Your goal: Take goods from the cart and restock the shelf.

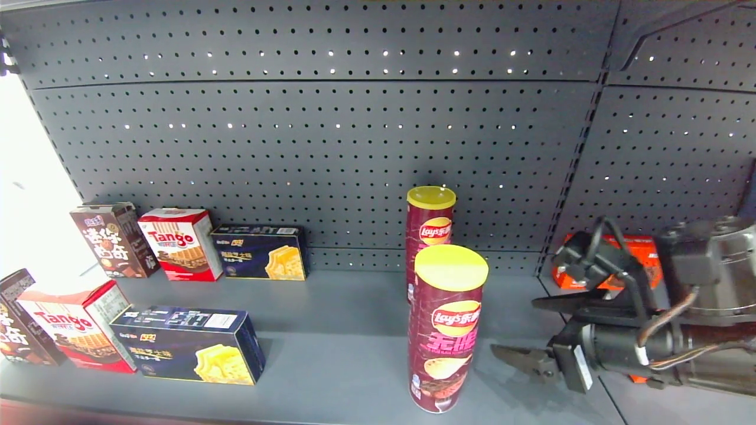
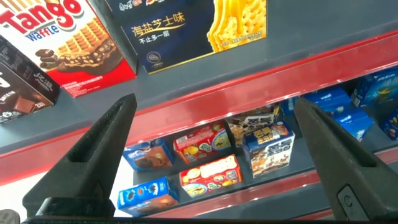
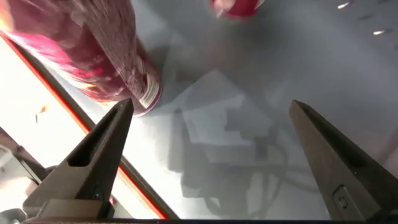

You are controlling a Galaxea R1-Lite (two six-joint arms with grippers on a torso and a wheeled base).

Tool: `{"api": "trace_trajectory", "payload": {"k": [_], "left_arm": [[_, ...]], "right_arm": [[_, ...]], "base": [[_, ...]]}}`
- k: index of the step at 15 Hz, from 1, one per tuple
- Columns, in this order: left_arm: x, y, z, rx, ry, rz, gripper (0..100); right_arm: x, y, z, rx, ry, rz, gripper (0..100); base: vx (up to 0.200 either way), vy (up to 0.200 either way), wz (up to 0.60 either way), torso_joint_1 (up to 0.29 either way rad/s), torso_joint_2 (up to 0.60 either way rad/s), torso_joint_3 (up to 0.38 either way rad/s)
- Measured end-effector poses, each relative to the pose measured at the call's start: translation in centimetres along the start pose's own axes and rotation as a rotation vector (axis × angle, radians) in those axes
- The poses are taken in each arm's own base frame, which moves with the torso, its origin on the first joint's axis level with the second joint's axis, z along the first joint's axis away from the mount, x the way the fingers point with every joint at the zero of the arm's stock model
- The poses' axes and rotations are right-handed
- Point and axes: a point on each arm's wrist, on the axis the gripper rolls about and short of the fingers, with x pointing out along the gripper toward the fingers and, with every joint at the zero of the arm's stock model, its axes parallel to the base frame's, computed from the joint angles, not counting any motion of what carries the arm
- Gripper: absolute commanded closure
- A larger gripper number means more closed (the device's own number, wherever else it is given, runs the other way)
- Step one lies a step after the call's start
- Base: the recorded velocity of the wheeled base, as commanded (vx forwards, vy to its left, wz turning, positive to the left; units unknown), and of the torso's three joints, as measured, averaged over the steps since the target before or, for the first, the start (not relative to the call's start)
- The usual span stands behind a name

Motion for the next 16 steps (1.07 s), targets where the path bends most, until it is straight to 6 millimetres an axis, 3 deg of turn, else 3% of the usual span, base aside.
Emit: {"api": "trace_trajectory", "payload": {"k": [4, 6, 8, 12, 16], "left_arm": [[0.0, 0.0, 0.0, 0.001, 0.002, -0.001, 0], [0.1, 0.0, 0.0, 0.004, 0.015, -0.004, 0], [0.2, 0.0, 0.1, 0.007, 0.027, -0.007, 0], [0.3, 0.0, 0.1, 0.008, 0.036, -0.008, 0], [0.3, 0.0, 0.1, 0.008, 0.037, -0.007, 0]], "right_arm": [[-7.3, -2.8, -0.5, 0.087, -0.186, -0.198, 0], [-11.1, -3.4, -2.4, 0.129, -0.264, -0.339, 0], [-13.7, -2.8, -5.3, 0.16, -0.306, -0.472, 0], [-15.9, -0.2, -11.7, 0.192, -0.352, -0.665, 0], [-15.8, 2.5, -18.0, 0.222, -0.347, -0.769, 0]], "base": [[0.0, 0.0, 0.0, 0.0, 0.0, 0.0], [0.0, 0.0, 0.0, 0.0, 0.0, 0.0], [0.0, 0.0, 0.0, 0.0, 0.0, 0.0], [0.0, 0.0, 0.0, 0.0, 0.0, 0.0], [0.0, 0.0, 0.0, 0.0, 0.0, 0.0]]}}
